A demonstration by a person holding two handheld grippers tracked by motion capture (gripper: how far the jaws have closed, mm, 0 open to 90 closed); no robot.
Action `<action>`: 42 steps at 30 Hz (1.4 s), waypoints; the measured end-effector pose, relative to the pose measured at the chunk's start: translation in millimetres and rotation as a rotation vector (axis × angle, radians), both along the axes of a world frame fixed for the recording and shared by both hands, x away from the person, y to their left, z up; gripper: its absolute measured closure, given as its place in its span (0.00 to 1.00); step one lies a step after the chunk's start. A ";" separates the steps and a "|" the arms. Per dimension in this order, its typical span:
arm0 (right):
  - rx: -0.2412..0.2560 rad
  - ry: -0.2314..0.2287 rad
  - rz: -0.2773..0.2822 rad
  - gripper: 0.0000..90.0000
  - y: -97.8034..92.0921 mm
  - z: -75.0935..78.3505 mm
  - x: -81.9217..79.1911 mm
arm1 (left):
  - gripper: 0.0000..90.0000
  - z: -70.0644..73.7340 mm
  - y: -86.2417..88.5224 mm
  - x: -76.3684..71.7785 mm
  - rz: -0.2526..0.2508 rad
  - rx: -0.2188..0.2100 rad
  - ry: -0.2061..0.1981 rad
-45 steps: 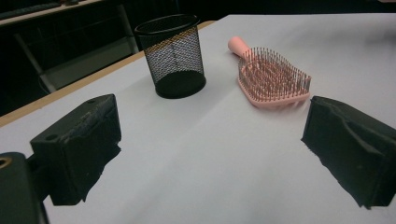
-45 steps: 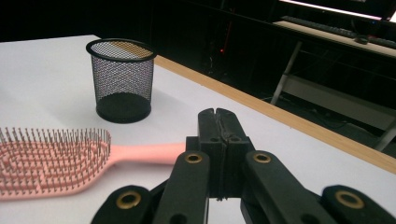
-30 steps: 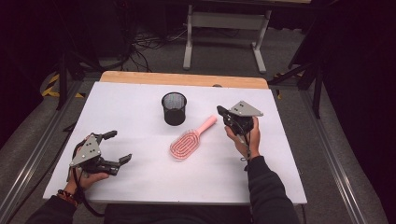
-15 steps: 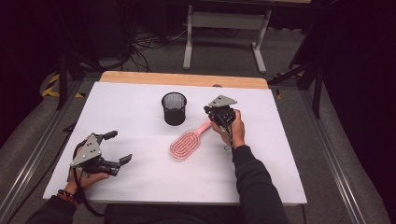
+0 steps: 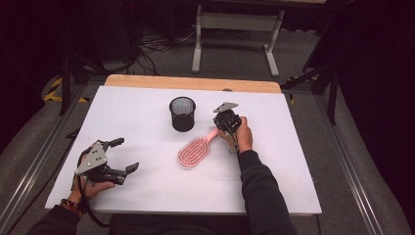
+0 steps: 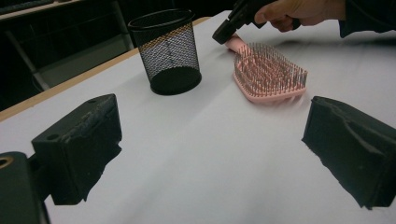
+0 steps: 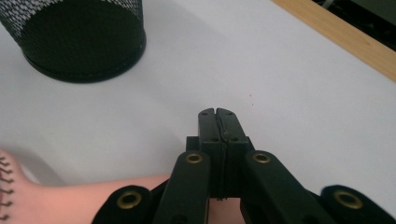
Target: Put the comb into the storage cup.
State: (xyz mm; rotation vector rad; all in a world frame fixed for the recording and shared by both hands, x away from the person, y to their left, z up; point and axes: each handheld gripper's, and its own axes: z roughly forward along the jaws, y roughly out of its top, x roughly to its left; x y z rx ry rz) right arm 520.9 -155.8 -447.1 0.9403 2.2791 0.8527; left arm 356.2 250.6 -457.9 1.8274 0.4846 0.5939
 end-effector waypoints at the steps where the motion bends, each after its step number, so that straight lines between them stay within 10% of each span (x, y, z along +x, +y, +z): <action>1: -0.004 0.007 -0.002 1.00 -0.5 -1.3 0.5 | 0.06 -0.1 0.0 0.0 -0.001 -0.001 0.001; 42: -0.010 0.151 -0.004 1.00 -44.4 -1.6 -39.4 | 0.07 -1.8 -0.4 0.9 0.001 0.001 0.016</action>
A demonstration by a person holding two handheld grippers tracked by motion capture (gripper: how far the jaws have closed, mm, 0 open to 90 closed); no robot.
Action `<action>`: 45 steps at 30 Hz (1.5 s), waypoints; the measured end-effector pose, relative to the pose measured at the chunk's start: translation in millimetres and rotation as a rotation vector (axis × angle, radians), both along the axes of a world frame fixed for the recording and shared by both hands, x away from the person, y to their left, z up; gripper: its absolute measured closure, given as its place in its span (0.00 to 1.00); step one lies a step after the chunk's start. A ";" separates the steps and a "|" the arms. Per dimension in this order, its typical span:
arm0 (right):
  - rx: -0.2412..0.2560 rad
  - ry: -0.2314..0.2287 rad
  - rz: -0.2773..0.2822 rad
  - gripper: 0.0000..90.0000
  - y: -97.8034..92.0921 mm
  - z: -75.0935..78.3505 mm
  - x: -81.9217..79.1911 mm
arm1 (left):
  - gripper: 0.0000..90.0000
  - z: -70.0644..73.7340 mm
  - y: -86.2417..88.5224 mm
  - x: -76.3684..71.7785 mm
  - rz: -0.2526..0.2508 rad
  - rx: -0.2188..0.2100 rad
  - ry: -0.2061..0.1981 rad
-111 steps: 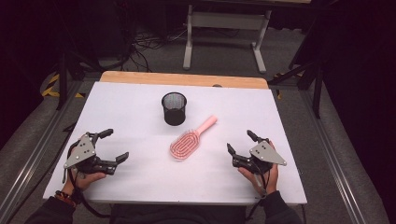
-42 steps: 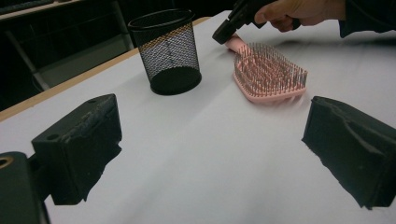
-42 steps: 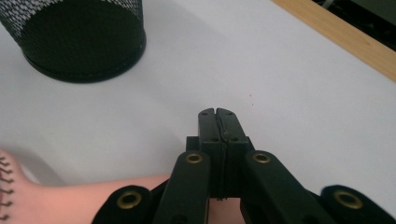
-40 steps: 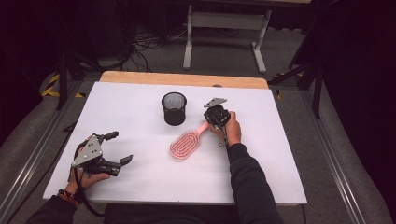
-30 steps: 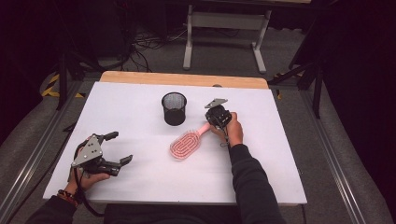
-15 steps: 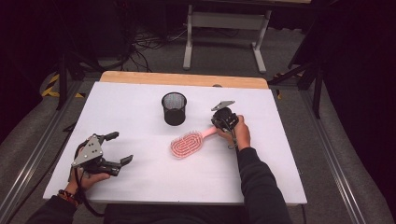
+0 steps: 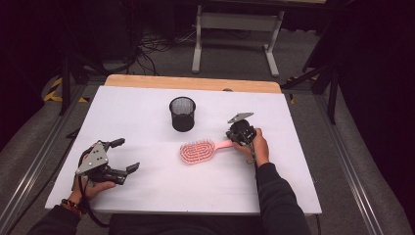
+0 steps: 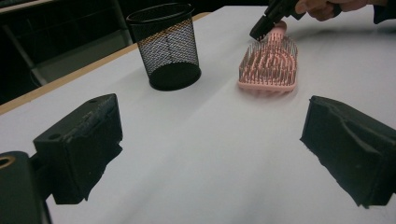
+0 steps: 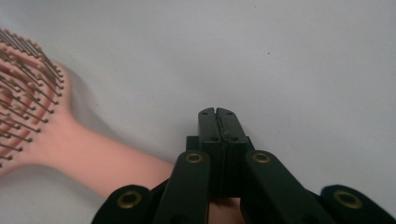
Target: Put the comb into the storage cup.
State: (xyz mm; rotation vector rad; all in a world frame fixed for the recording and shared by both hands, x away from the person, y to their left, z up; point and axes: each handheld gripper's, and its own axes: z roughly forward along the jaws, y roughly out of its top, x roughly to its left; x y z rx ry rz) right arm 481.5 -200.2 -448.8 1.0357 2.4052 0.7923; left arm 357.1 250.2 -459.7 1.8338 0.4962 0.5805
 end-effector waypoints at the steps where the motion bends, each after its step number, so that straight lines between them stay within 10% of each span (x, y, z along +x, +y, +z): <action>1: 0.011 0.006 0.016 1.00 -1.9 -1.2 -7.1 | 0.07 0.0 0.0 0.0 0.000 0.001 -0.001; 45: 0.037 0.052 0.148 0.97 -11.7 -3.3 -85.6 | 0.07 1.7 -0.2 -1.8 -0.003 0.008 -0.004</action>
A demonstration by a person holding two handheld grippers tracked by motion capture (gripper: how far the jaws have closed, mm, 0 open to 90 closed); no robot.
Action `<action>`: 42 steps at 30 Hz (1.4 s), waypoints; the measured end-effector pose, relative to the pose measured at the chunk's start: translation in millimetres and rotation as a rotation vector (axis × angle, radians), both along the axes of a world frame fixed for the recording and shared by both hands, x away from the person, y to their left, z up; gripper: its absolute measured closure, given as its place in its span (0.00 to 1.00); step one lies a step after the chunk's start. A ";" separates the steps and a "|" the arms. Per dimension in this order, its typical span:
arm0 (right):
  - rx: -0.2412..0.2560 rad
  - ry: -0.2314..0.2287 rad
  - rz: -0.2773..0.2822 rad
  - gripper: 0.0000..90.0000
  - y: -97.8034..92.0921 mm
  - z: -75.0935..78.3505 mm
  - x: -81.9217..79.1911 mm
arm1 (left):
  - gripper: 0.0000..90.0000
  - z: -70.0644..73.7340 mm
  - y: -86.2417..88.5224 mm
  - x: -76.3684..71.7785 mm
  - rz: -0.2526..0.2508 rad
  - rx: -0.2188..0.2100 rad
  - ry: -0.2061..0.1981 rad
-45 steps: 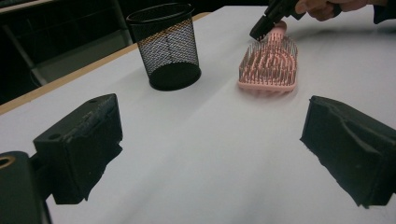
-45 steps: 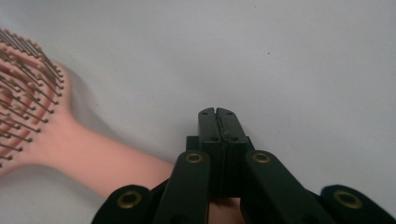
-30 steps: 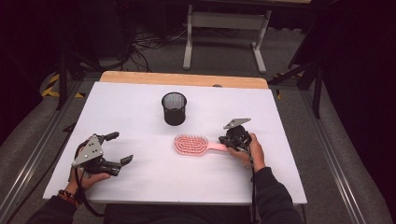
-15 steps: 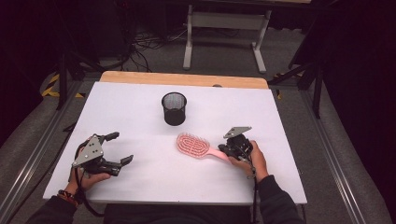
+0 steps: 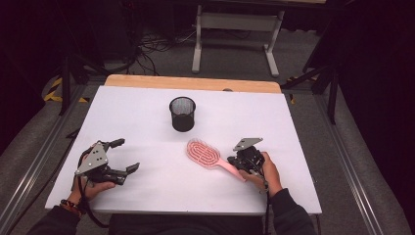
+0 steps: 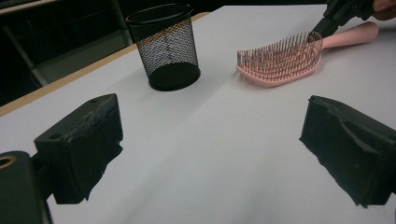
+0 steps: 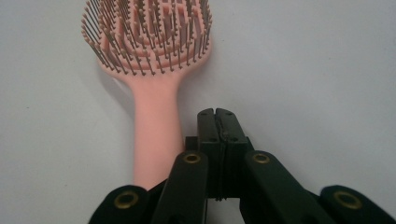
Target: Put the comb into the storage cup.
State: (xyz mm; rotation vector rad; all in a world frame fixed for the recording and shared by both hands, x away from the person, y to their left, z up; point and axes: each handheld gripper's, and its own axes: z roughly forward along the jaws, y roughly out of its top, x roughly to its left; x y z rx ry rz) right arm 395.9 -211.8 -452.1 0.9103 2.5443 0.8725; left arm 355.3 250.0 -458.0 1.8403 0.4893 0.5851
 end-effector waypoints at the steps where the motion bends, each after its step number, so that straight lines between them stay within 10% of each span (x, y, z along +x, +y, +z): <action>1: -0.005 -0.008 -0.005 0.96 0.0 1.2 -0.1 | 0.07 0.5 0.6 -0.2 0.003 0.000 -0.005; 19: -0.010 -0.094 -0.023 0.65 -1.2 38.5 4.0 | 0.07 -0.2 0.1 -0.1 0.000 -0.001 0.004; 28: -0.104 -0.024 0.004 0.20 14.2 46.5 11.6 | 0.08 -1.2 -0.5 0.5 -0.010 0.008 0.012; 42: -0.167 0.150 0.092 0.07 34.4 35.4 12.8 | 0.08 -1.7 -2.3 0.8 -0.024 0.034 0.017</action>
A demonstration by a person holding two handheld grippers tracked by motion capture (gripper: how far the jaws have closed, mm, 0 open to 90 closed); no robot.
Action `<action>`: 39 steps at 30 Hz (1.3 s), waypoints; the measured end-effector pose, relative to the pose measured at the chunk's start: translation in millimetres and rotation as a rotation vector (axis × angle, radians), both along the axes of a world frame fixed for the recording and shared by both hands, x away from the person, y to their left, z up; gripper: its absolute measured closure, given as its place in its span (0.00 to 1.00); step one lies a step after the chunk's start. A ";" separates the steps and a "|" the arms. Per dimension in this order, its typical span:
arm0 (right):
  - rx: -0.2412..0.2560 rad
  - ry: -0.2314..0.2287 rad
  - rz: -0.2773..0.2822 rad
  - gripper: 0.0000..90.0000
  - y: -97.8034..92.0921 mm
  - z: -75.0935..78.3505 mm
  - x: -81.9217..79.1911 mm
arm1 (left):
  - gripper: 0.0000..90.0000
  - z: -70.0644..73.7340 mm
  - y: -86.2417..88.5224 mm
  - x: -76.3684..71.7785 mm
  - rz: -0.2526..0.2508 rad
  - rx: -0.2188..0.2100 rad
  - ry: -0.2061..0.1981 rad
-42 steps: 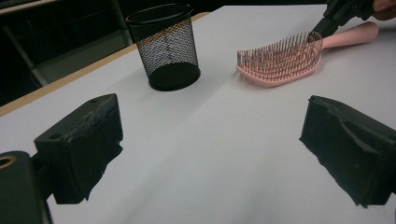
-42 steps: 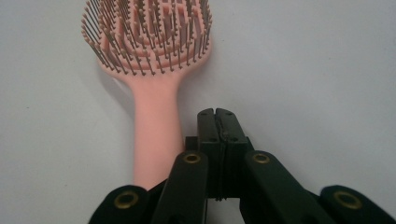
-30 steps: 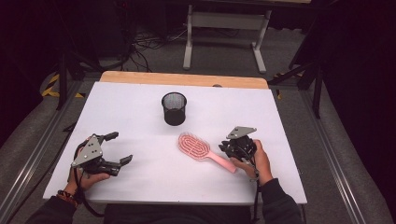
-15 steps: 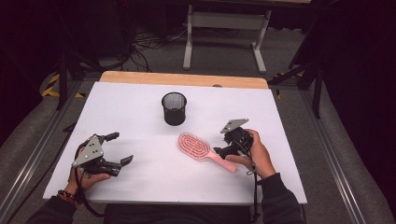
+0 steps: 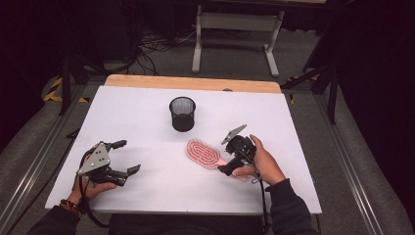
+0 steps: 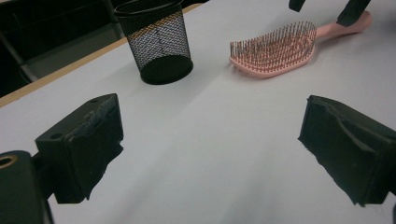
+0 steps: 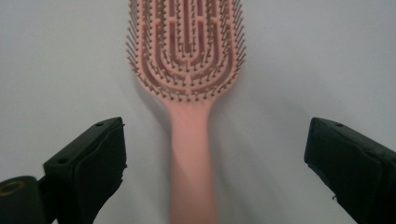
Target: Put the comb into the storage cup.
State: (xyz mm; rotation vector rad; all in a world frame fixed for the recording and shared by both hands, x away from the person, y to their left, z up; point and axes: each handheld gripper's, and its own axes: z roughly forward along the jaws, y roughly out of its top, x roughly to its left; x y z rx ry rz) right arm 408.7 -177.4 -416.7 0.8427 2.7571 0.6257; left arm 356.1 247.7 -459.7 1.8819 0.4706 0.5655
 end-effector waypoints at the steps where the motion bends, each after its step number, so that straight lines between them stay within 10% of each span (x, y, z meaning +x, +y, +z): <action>1: -0.009 0.011 0.010 0.07 1.9 -1.4 0.0 | 0.08 0.0 0.1 0.0 0.000 -0.001 0.001; 17: -0.148 0.103 0.080 0.47 25.4 -16.8 12.1 | 0.08 -0.9 -0.7 0.3 -0.005 0.009 0.009; 28: -0.130 0.097 0.077 0.73 24.2 -15.4 15.5 | 0.08 -1.7 -2.0 1.0 -0.010 0.015 0.017; 39: -0.072 0.044 0.098 0.77 16.7 -16.9 11.2 | 0.08 -1.9 -0.7 1.7 0.008 -0.001 0.021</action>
